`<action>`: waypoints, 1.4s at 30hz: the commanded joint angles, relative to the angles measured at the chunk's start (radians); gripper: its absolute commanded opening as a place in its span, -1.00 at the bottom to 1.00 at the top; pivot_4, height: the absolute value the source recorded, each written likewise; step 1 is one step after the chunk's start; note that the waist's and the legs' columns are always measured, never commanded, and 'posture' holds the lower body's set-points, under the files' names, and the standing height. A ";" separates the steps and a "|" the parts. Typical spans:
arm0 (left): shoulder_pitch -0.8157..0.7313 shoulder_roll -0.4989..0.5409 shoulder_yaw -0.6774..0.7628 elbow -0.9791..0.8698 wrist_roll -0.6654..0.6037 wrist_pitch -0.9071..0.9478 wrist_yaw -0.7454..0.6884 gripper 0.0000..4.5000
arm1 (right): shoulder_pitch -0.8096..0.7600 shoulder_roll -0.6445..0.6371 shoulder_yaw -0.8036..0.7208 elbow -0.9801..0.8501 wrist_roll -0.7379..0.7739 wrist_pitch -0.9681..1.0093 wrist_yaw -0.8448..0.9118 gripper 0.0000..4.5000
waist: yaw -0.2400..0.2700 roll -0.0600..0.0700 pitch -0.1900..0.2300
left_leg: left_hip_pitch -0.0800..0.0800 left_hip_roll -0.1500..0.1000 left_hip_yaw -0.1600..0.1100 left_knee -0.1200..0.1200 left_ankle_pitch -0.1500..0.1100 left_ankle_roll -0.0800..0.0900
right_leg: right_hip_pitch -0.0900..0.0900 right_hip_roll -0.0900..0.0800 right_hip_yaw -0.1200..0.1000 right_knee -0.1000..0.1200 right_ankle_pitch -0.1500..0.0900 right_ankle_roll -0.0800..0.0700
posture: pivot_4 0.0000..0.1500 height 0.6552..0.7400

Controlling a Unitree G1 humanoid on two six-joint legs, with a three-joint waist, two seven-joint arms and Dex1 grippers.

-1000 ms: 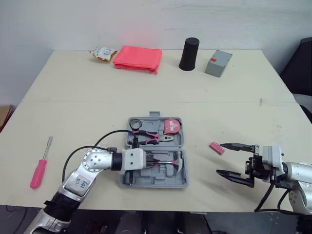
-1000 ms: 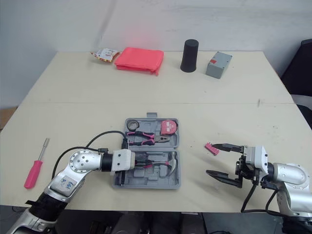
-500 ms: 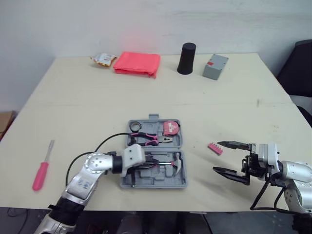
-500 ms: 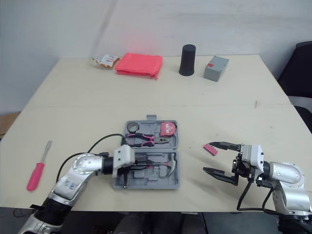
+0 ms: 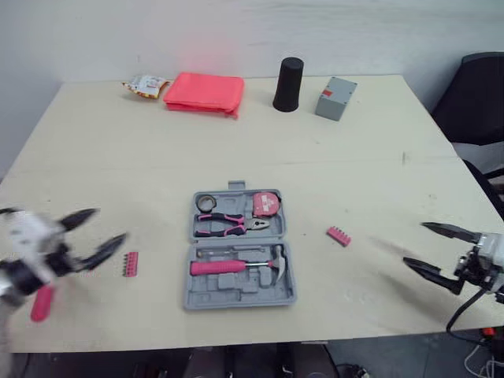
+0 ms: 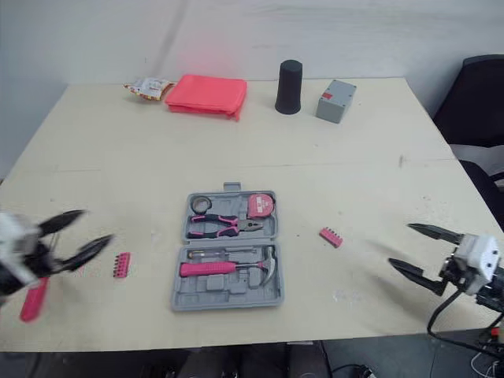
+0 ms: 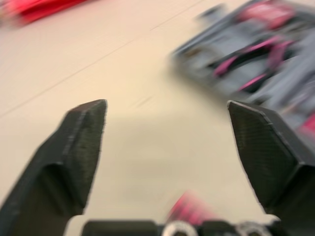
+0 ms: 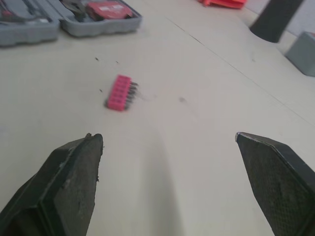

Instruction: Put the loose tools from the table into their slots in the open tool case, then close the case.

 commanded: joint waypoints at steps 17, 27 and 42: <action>0.206 0.122 0.379 0.662 0.015 -0.294 0.059 0.99 | -0.220 -0.143 -0.038 0.543 -0.096 -0.252 -0.014 1.00 | -0.008 0.002 0.004 | 0.000 -0.002 0.013 -0.010 -0.005 -0.009 | -0.014 -0.011 -0.004 0.004 -0.001 -0.004 | 1.00 1.00; 0.318 -0.076 0.343 0.180 -0.072 -0.177 0.106 0.99 | -0.266 0.071 0.065 0.158 0.012 -0.077 0.076 1.00 | -0.030 -0.003 0.004 | 0.004 -0.001 0.025 -0.011 -0.005 -0.008 | -0.017 -0.013 -0.003 0.010 0.000 -0.002 | 1.00 1.00; 0.385 -0.506 -0.193 -0.704 0.043 0.249 0.711 0.99 | -0.311 0.260 0.315 -0.292 0.106 0.157 0.133 1.00 | 0.006 -0.006 0.005 | 0.001 -0.001 0.025 0.000 -0.008 -0.001 | -0.017 -0.012 -0.001 0.012 0.001 0.000 | 1.00 1.00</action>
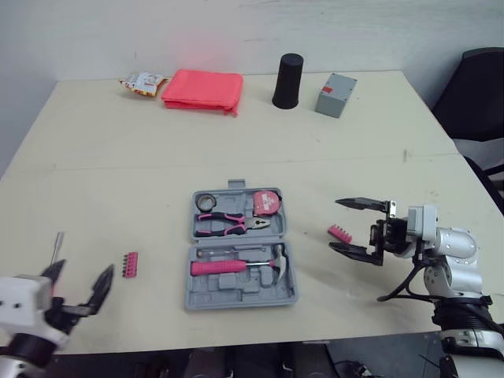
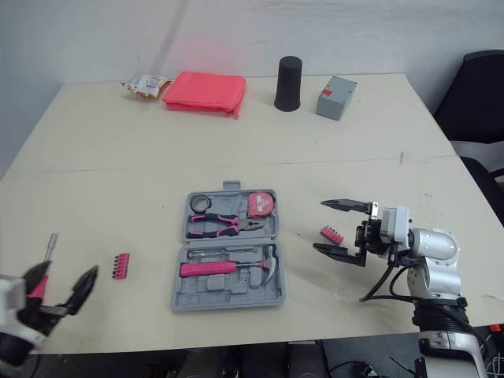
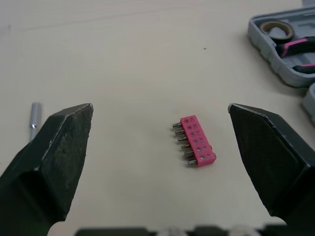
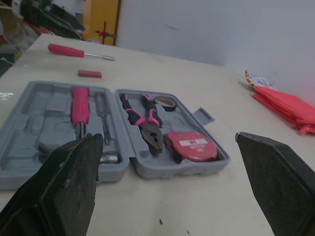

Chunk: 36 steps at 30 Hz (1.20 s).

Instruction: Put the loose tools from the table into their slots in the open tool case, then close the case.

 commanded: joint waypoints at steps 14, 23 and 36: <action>-0.140 -0.174 -0.351 0.054 0.278 0.102 0.335 0.99 | -0.047 0.015 0.039 -0.095 0.024 0.060 0.023 1.00 | -0.002 -0.002 0.000 | -0.001 0.001 0.000 0.003 0.000 0.005 | 0.000 0.001 -0.001 0.000 0.000 0.000 | 1.00 1.00; -0.175 -0.160 -0.353 0.079 0.273 0.163 0.318 0.99 | -0.035 -0.008 0.032 -0.170 0.007 0.097 -0.046 1.00 | 0.003 -0.002 0.000 | -0.001 0.001 0.000 0.004 0.000 0.005 | 0.000 0.000 -0.001 0.001 0.000 0.000 | 1.00 1.00; -0.194 -0.176 -0.353 0.039 0.270 0.236 0.339 -0.69 | -0.052 -0.024 0.025 -0.188 -0.005 0.120 -0.082 1.00 | 0.020 -0.002 0.000 | -0.001 0.001 0.000 0.004 0.000 0.005 | 0.000 0.000 -0.001 0.001 0.000 0.000 | 1.00 1.00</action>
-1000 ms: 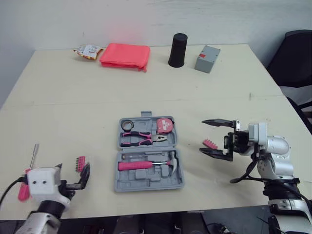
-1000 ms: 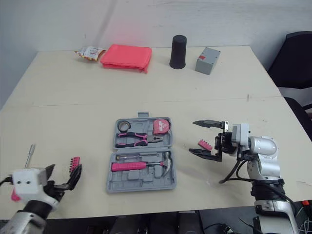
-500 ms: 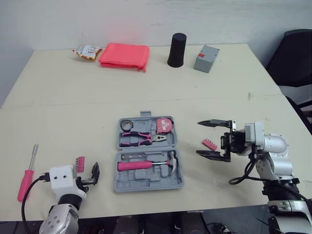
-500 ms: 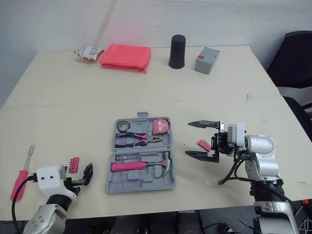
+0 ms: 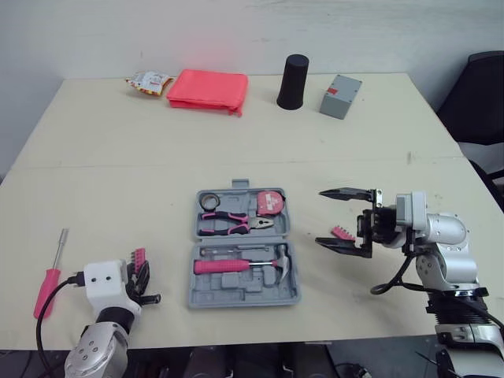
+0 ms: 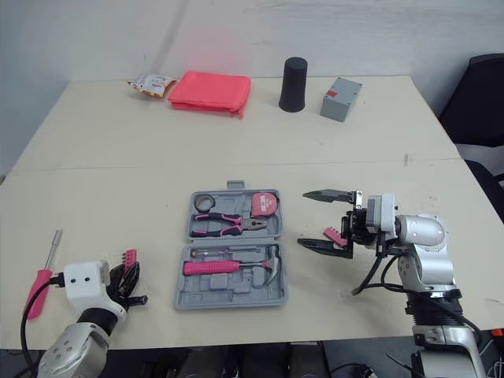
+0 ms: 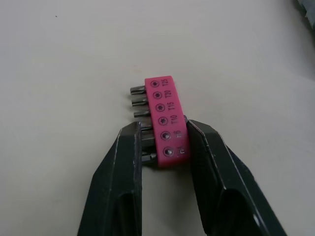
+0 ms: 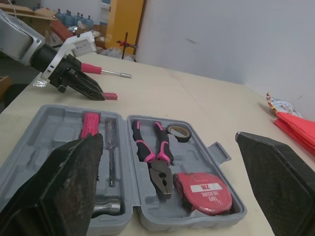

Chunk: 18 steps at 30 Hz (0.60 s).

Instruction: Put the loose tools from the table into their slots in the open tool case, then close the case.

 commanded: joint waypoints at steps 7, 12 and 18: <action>-0.057 0.085 0.062 0.020 -0.037 -0.304 -0.179 -0.69 | -0.005 -0.052 -0.033 -0.032 -0.008 0.019 -0.029 1.00 | 0.003 -0.001 0.000 | -0.001 0.000 0.000 0.000 0.000 0.000 | 0.000 0.000 -0.001 0.000 0.000 0.000 | 1.00 1.00; -0.106 0.321 0.048 -0.011 -0.138 -0.328 -0.463 -0.69 | 0.025 -0.091 -0.040 -0.048 0.000 0.050 -0.027 1.00 | -0.001 -0.001 0.000 | -0.001 0.000 0.000 0.001 0.000 0.000 | 0.000 -0.001 -0.001 -0.001 0.000 0.000 | 1.00 1.00; -0.199 0.733 0.001 -0.031 -0.359 -0.140 -0.829 -0.69 | 0.102 -0.130 -0.047 -0.133 0.055 0.130 -0.014 1.00 | -0.002 0.001 0.001 | -0.001 0.000 0.001 0.000 0.000 0.000 | 0.000 0.000 -0.001 -0.001 0.000 0.000 | 1.00 1.00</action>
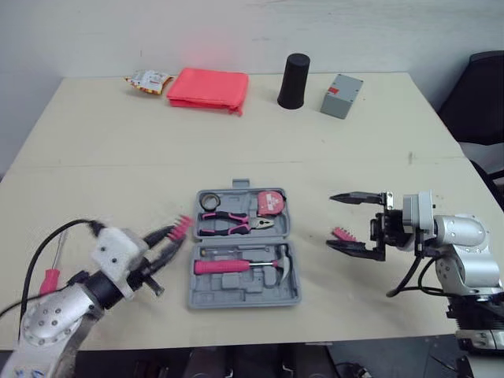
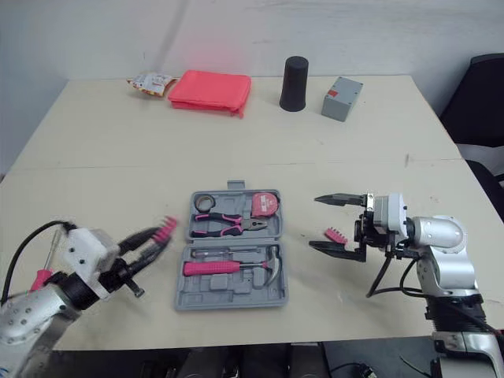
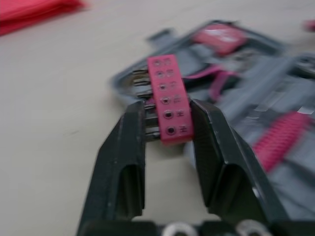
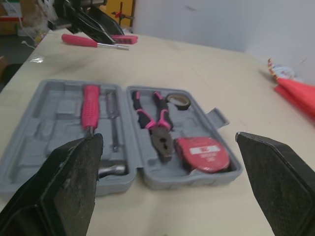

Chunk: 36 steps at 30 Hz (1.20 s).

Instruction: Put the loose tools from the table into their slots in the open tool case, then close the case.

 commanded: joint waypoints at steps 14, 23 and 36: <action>-0.227 0.376 -0.292 0.098 0.152 0.086 -0.265 -0.69 | 0.135 -0.046 -0.053 -0.238 0.075 0.153 -0.019 1.00 | 0.001 0.003 0.002 | 0.000 0.001 0.001 -0.001 0.000 -0.002 | -0.001 0.002 0.001 0.000 0.000 0.000 | 1.00 1.00; -0.306 0.326 -0.386 0.144 0.249 0.065 -0.250 -0.69 | 0.178 -0.037 -0.060 -0.218 0.072 0.114 0.010 1.00 | 0.002 0.003 0.002 | 0.000 0.000 0.001 -0.001 0.000 -0.001 | -0.001 0.002 0.001 0.000 0.000 0.000 | 1.00 1.00; -0.326 0.287 -0.410 0.151 0.288 -0.007 -0.273 -0.47 | 0.218 -0.021 -0.054 -0.196 0.069 0.060 0.029 1.00 | 0.003 0.003 0.002 | 0.001 0.000 0.001 0.000 0.001 -0.001 | -0.001 0.002 0.001 0.002 0.000 0.000 | 1.00 1.00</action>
